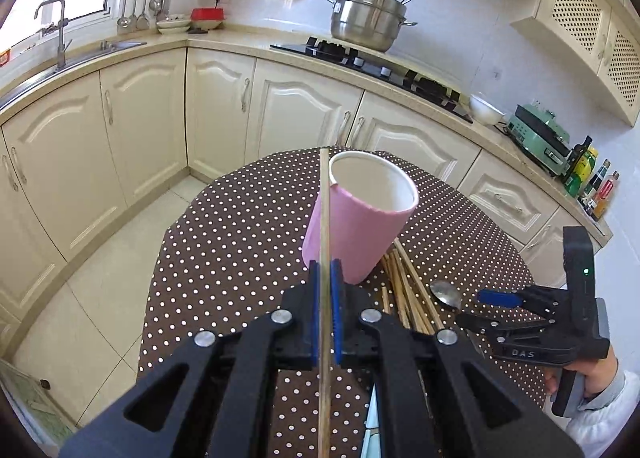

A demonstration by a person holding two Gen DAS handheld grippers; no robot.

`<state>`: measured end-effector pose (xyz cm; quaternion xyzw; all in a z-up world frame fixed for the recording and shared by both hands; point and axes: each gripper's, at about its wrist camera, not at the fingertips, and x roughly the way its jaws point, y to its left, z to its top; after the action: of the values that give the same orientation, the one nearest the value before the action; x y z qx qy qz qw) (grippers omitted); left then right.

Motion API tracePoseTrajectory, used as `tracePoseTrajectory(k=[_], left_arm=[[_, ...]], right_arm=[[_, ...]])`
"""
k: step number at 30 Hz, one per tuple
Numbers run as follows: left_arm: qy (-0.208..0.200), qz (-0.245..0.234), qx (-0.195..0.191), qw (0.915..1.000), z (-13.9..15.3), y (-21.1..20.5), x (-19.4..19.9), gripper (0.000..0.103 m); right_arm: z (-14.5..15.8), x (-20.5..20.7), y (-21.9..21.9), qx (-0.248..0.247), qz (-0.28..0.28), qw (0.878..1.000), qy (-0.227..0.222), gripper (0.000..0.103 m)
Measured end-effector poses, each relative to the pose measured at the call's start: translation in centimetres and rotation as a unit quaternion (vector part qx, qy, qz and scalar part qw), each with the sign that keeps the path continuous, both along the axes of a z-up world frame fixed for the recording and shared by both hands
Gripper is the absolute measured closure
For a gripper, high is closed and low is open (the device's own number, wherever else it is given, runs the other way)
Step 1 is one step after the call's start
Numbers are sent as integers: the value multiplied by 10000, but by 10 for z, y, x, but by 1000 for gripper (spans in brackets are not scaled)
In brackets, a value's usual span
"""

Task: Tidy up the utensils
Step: 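Lift the chopstick and spoon and lower both into the pink cup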

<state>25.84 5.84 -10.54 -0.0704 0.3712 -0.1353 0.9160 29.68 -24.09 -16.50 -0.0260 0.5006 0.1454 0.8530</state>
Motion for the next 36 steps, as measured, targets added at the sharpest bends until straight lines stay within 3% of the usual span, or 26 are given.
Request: tracePoseTrajectory(k=[1, 4, 7, 16, 23, 29, 33, 36], left_arm=[[-4, -4, 0, 10000, -1, 1, -1, 98], [-36, -25, -41, 10000, 0, 3, -2, 98], [-111, -53, -124, 9998, 2, 4, -4, 98], [-719, -202, -554, 9957, 29, 2, -12, 98], [-1402, -288, -903, 9856, 56, -8, -8, 98], [-1963, -252, -1124, 9737, 71, -21, 8, 98], [-2453, -131, -1079, 9633, 81, -29, 18, 98], [-2893, 29, -1079, 9511, 91, -34, 27, 98]], right_arm=[[-4, 2, 3, -44, 19, 10000, 64, 67], [-14, 4, 12, -341, 139, 9993, -40, 72], [-14, 5, 13, -232, 177, 9996, -48, 98], [26, -5, 0, 537, 151, 9951, -814, 99], [87, -17, -6, 1188, 201, 9775, -1733, 100], [133, -5, 2, 1485, 316, 9636, -2201, 101], [158, 6, 10, 1625, 387, 9550, -2452, 101], [173, 11, 18, 1618, 417, 9508, -2610, 101]])
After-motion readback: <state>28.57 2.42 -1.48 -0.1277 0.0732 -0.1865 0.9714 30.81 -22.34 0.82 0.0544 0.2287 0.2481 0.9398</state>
